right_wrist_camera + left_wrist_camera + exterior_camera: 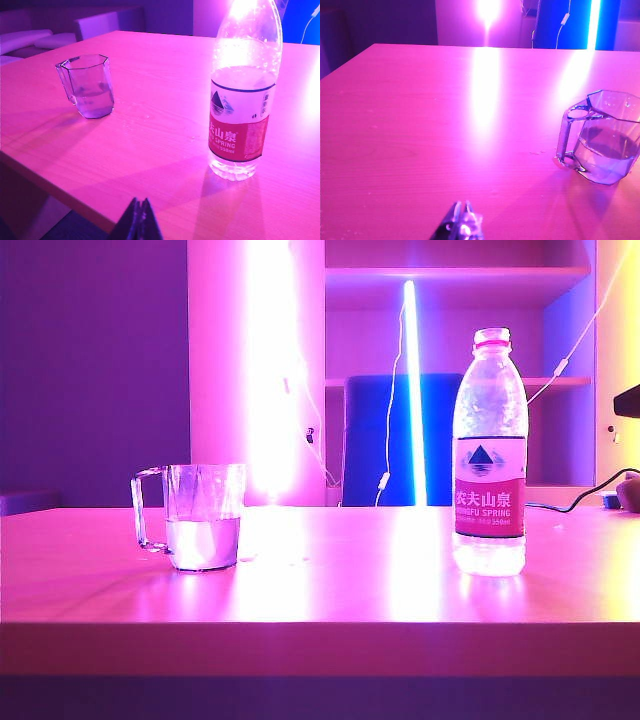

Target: Pick up the mineral water bottle on the table and pour water into the mug until it's half full.

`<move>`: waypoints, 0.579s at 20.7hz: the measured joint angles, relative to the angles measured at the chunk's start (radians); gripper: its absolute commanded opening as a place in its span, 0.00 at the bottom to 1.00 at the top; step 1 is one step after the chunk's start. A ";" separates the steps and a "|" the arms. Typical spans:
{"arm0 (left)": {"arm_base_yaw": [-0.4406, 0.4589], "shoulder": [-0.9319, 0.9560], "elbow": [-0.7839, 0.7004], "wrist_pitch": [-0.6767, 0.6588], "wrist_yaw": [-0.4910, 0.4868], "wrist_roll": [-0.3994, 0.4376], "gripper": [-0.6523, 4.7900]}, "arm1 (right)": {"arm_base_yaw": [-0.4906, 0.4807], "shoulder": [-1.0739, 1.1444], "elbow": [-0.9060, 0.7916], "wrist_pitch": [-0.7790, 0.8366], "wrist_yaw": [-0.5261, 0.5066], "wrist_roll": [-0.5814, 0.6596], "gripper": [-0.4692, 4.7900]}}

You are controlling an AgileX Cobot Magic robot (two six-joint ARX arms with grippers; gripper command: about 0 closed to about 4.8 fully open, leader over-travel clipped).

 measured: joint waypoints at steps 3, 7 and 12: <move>0.000 0.000 0.000 -0.001 0.000 0.000 0.11 | -0.032 -0.011 0.000 -0.001 -0.010 0.000 0.09; 0.000 0.000 0.000 -0.007 0.000 0.000 0.11 | -0.305 -0.012 0.000 -0.006 -0.040 0.008 0.09; 0.000 0.000 0.000 -0.007 0.000 0.000 0.11 | -0.464 -0.012 0.000 -0.077 0.007 0.015 0.09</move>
